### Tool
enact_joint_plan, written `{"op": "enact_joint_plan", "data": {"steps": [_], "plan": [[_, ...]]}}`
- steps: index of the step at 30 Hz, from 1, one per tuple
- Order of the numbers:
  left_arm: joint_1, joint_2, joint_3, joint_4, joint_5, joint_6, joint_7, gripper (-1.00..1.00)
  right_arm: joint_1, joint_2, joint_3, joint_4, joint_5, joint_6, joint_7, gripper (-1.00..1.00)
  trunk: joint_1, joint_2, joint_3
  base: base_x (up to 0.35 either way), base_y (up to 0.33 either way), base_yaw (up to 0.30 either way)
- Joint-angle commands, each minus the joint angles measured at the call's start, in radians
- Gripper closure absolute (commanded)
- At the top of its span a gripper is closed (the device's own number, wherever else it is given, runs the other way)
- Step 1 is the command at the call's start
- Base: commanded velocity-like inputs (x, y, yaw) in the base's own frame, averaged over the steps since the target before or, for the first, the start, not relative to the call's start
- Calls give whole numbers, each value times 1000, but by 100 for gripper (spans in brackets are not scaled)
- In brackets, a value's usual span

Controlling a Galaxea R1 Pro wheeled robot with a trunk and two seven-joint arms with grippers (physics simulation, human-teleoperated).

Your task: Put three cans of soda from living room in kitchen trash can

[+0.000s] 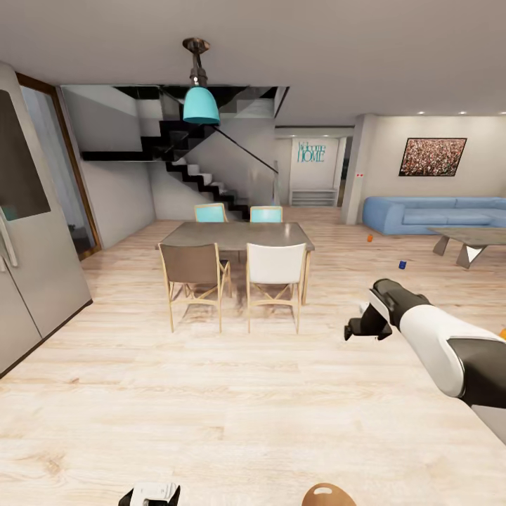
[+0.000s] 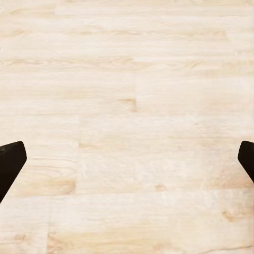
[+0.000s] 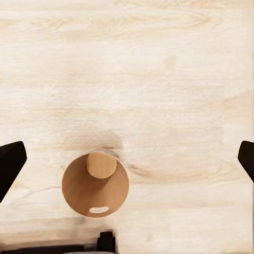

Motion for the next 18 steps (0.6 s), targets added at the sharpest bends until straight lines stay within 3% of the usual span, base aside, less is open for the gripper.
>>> {"op": "enact_joint_plan", "data": {"steps": [1, 8, 18], "plan": [[0, 0, 0, 0, 0, 2, 0, -100, 1, -12, -1, 0, -3, -1, 0, -100, 4, -7, -3, 0, 0, 0], [0, 0, 0, 0, 0, 6, -1, -100, 10, -33, -1, 0, -5, -4, 1, -100, 31, -56, -25, 0, 0, 0], [0, 0, 0, 0, 0, 8, 0, -100, 25, -31, 0, -1, -5, -4, 1, -100, 69, -126, -56, 0, 0, 0]]}}
